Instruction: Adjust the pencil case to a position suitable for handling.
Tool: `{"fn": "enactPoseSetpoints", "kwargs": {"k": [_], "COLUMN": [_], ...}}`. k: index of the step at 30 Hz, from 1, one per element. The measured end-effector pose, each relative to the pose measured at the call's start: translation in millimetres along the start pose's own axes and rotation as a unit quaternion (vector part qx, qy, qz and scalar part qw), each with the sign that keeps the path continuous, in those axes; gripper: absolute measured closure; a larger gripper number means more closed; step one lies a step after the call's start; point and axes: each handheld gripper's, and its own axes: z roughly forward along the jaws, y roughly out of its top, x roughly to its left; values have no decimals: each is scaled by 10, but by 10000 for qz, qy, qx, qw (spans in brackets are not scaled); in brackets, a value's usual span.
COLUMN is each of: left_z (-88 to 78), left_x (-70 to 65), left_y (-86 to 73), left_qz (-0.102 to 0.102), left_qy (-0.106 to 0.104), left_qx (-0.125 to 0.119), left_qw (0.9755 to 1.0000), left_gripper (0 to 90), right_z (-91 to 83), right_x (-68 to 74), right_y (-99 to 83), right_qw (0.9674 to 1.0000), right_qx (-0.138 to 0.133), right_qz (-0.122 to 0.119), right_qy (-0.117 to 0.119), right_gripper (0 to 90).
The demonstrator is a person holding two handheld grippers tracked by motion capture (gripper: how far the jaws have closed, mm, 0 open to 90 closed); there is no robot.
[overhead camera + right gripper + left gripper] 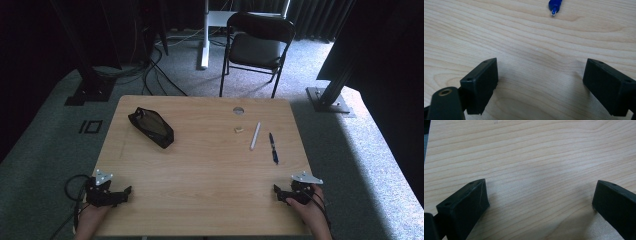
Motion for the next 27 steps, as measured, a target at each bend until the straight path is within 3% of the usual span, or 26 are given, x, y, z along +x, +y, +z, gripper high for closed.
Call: {"fn": "enactPoseSetpoints", "kwargs": {"k": [27], "left_z": [0], "left_x": [0], "left_y": [0], "left_qz": [1], "left_qy": [0], "left_qx": [1], "left_qw": [10000], "left_gripper": [5], "right_z": [31], "right_x": [7], "right_y": [32], "right_qw": [10000], "right_qx": [-7], "right_qz": [-45], "right_qy": [42], "right_gripper": [125]}}
